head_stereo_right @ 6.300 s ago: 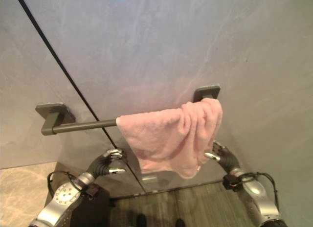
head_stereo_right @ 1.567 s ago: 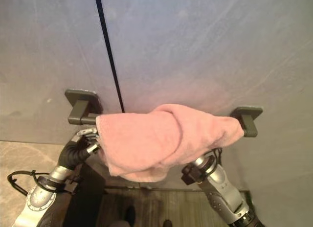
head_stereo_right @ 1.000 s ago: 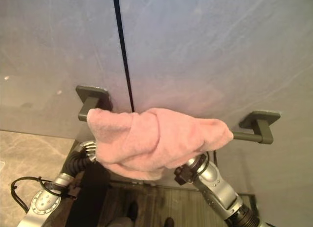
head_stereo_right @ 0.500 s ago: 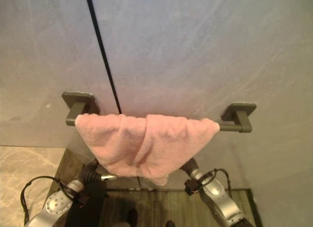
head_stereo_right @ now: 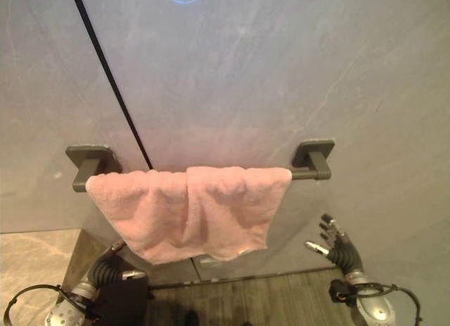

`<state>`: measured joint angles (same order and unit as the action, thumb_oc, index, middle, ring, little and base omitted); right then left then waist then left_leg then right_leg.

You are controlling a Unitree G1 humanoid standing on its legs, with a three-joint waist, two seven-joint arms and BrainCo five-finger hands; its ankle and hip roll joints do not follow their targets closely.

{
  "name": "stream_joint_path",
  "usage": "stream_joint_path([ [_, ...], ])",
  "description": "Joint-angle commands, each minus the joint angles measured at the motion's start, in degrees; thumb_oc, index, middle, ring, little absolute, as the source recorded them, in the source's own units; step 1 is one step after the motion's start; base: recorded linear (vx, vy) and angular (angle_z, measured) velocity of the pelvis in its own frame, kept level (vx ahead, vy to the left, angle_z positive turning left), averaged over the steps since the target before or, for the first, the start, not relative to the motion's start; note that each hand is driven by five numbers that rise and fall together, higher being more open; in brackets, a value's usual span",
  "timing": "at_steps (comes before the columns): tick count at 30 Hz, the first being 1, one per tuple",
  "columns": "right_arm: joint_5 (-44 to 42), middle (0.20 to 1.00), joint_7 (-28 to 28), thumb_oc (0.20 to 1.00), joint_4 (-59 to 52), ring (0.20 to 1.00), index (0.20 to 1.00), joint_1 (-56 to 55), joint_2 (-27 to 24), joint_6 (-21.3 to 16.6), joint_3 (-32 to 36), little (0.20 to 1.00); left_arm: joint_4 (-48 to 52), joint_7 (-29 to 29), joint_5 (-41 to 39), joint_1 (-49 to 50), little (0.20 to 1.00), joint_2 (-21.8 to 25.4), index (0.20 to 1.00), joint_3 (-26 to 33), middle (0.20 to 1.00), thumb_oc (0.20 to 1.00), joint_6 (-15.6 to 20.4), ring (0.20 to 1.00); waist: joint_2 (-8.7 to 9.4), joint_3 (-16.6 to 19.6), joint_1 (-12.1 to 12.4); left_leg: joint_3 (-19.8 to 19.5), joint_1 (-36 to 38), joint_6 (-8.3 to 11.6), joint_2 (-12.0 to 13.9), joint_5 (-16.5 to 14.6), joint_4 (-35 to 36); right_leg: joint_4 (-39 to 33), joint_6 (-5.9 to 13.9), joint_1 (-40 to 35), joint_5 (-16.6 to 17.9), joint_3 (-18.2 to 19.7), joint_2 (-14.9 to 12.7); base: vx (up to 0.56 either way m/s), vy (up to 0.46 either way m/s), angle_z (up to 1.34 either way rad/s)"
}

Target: Put brush and paste in cup on sink, flatten towel.

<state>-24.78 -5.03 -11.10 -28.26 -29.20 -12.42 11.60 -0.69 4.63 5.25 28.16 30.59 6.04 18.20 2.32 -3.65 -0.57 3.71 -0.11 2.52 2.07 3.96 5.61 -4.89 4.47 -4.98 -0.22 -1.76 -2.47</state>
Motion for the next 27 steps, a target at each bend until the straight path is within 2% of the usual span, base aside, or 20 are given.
stream_joint_path([
  [1,0.5,1.0,1.96,1.0,-1.92,1.0,1.0,3.87,-0.91,-7.58,4.28,1.0,-0.83,8.27,0.36,-1.38,1.0,6.13,1.0,10.5,1.0,1.0,3.65,1.0,2.21,1.98,1.76,0.08,2.18,1.94,1.14,-2.02,-0.61,-0.11,4.93,3.95,7.25,-0.44,-4.91,0.0,0.0,0.0],
  [2,5.56,1.0,3.95,1.0,-6.54,1.0,1.0,3.37,-1.64,-9.24,10.13,1.0,3.15,11.03,0.63,-0.64,1.0,5.29,1.0,16.53,1.0,1.0,4.52,1.0,2.25,2.27,1.66,0.21,2.27,1.99,1.22,-2.29,-0.61,-0.1,4.9,3.97,7.11,-0.35,-4.9,0.0,0.0,0.0],
  [3,7.93,1.0,4.87,1.0,-8.73,1.0,1.0,3.84,-2.12,-10.12,12.4,1.0,5.29,11.97,-0.19,-0.83,1.0,4.52,1.0,18.92,1.0,1.0,5.05,1.0,2.39,2.34,1.65,0.24,2.03,1.96,1.19,-1.67,-0.61,-0.11,4.76,4.23,7.69,-0.26,-4.94,0.03,-0.01,-0.02],
  [4,9.14,1.0,5.96,1.0,-9.9,1.0,1.0,4.62,-2.12,-10.55,13.7,1.0,6.76,13.0,-0.18,-1.22,1.0,4.33,1.0,20.96,1.0,1.0,5.38,1.0,2.28,2.73,1.66,0.25,2.41,1.96,1.31,-2.55,-0.61,-0.1,4.81,3.93,7.02,-0.22,-4.87,0.0,0.0,0.0],
  [9,13.54,1.0,9.42,1.0,-16.33,1.0,1.0,11.41,-2.71,-12.26,15.15,1.0,11.83,17.45,0.75,-6.61,1.0,4.68,1.0,26.64,1.0,1.0,6.7,1.0,2.33,3.31,1.72,0.5,2.81,2.13,1.6,-3.03,-0.61,-0.07,4.6,3.87,6.93,0.27,-4.72,0.0,-0.003,0.0],
  [10,13.74,1.0,9.57,1.0,-16.39,1.0,1.0,11.65,-2.64,-12.2,15.07,1.0,11.93,17.56,0.9,-6.74,1.0,4.61,1.0,26.75,1.0,1.0,6.63,1.0,2.43,3.0,1.69,0.58,2.52,2.12,1.55,-2.3,-0.61,-0.04,4.51,4.19,7.56,0.3,-4.75,0.0,0.0,0.0],
  [14,16.49,1.0,8.32,1.0,-21.4,1.0,1.0,16.96,-8.16,-12.74,12.37,1.0,17.75,16.73,3.8,-9.87,1.0,11.06,1.0,29.23,1.0,1.0,7.85,1.0,2.18,3.57,1.96,0.62,2.95,2.31,1.58,-3.03,-0.61,-0.04,4.59,3.88,7.23,0.66,-4.75,0.0,0.004,-0.01],
  [17,18.53,1.0,6.48,1.0,-23.62,1.0,1.0,18.02,-14.78,-12.66,11.52,1.0,22.06,11.84,0.93,-9.62,1.0,17.9,1.0,30.08,1.0,1.0,9.96,1.0,2.24,3.38,1.92,0.77,2.75,2.35,1.47,-2.23,-0.61,0.0,4.6,4.21,8.03,0.78,-4.74,-0.04,0.003,-0.09],
  [19,19.65,1.0,6.1,1.0,-24.21,1.0,1.0,17.82,-17.84,-12.81,10.83,1.0,23.82,9.33,-0.1,-8.74,1.0,21.25,1.0,30.11,1.0,1.0,10.4,1.0,2.24,3.27,1.89,0.79,2.84,2.4,1.49,-2.3,-0.61,0.02,4.7,4.2,8.03,0.75,-4.75,0.01,0.006,-0.06],
  [20,19.67,1.0,6.12,1.0,-24.16,1.0,1.0,17.85,-17.84,-12.83,10.77,1.0,23.83,9.29,-0.13,-8.71,1.0,21.26,1.0,30.14,1.0,1.0,10.39,1.0,2.19,3.43,1.88,0.74,3.07,2.41,1.53,-2.95,-0.61,-0.03,4.78,3.95,7.5,0.76,-4.72,0.02,0.011,-0.04],
  [21,20.26,1.0,5.05,1.0,-25.58,1.0,1.0,17.31,-21.34,-12.71,10.45,1.0,26.33,6.78,-0.84,-7.59,1.0,25.21,1.0,29.96,1.0,1.0,11.11,1.0,2.2,3.22,1.77,0.63,3.12,2.45,1.48,-2.89,-0.61,-0.01,4.88,4.05,7.57,0.87,-4.69,0.02,0.009,-0.05],
  [23,20.76,1.0,5.03,1.0,-25.61,1.0,1.0,16.9,-22.55,-12.83,10.39,1.0,27.93,5.44,-1.64,-6.75,1.0,26.69,1.0,30.12,1.0,1.0,11.49,1.0,2.25,2.98,1.69,0.6,2.88,2.44,1.39,-2.25,-0.61,0.05,4.84,4.36,8.1,0.87,-4.71,-0.06,0.002,-0.03],
  [25,21.44,1.0,3.47,1.0,-27.36,1.0,1.0,13.52,-26.59,-13.09,10.0,1.0,31.15,3.4,-1.08,-2.44,1.0,32.63,1.0,31.62,1.0,1.0,12.47,1.0,1.99,2.15,1.4,0.56,3.02,2.46,1.27,-2.76,-0.61,0.09,5.14,4.3,7.7,0.9,-4.69,-0.01,0.008,-0.02],
  [27,21.99,1.0,2.93,1.0,-27.8,1.0,1.0,12.06,-28.84,-13.12,9.0,1.0,32.79,2.76,-0.77,-0.18,1.0,35.01,1.0,31.6,1.0,1.0,12.68,1.0,2.02,1.23,1.19,0.66,2.64,2.39,1.14,-1.97,-0.61,0.25,5.19,4.81,8.28,0.9,-4.78,-0.06,0.015,-0.01],
])
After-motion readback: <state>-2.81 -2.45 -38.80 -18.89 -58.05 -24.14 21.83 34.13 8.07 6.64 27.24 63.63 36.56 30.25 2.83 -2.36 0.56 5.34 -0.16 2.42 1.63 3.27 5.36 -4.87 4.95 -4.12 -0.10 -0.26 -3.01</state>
